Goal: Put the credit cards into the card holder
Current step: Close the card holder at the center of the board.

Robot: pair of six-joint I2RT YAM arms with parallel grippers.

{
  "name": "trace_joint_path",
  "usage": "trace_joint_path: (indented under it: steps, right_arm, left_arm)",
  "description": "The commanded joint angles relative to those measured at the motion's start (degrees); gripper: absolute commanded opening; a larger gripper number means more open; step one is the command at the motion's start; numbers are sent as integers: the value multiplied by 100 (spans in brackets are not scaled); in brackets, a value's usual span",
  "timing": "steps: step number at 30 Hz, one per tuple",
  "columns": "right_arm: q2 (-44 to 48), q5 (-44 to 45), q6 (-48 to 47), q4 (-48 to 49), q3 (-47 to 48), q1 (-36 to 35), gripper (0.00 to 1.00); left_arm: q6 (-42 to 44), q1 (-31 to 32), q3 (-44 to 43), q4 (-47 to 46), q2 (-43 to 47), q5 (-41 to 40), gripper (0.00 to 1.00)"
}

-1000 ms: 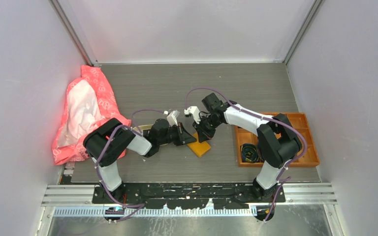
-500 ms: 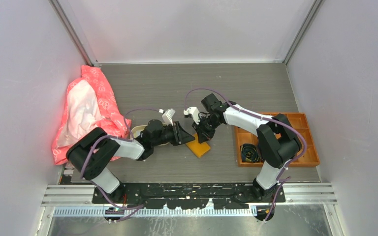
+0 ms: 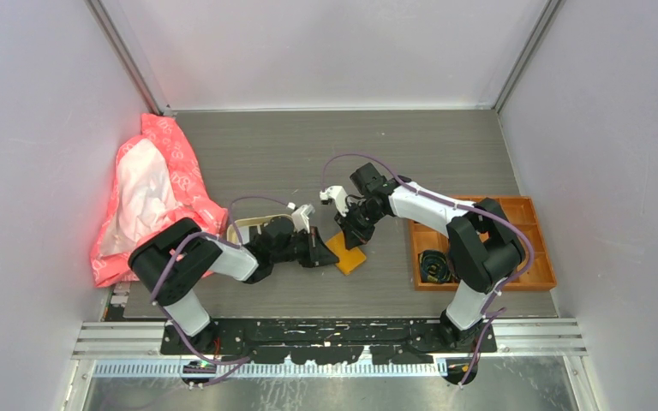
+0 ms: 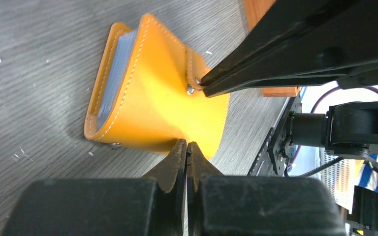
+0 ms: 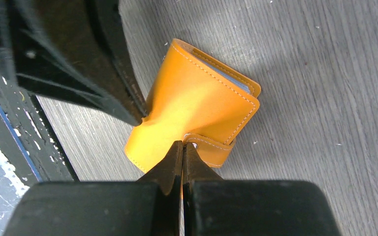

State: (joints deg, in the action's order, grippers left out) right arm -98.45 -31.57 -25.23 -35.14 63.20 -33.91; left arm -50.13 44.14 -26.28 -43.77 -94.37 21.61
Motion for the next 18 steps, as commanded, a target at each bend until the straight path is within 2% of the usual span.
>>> trace_joint_path:
  steps: [1, 12, 18]
  right_arm:
    - [153, -37, 68, -28, 42, 10, 1]
    - [176, -163, 97, -46, 81, 7, 1]
    - [257, -182, 106, -55, 113, 5, 1]
  left_arm:
    - [5, 32, -150, -225, -266, 14, 0]
    - [73, 38, -271, 497, -379, -434, 0]
    - [73, 42, -297, 595, -389, -491, 0]
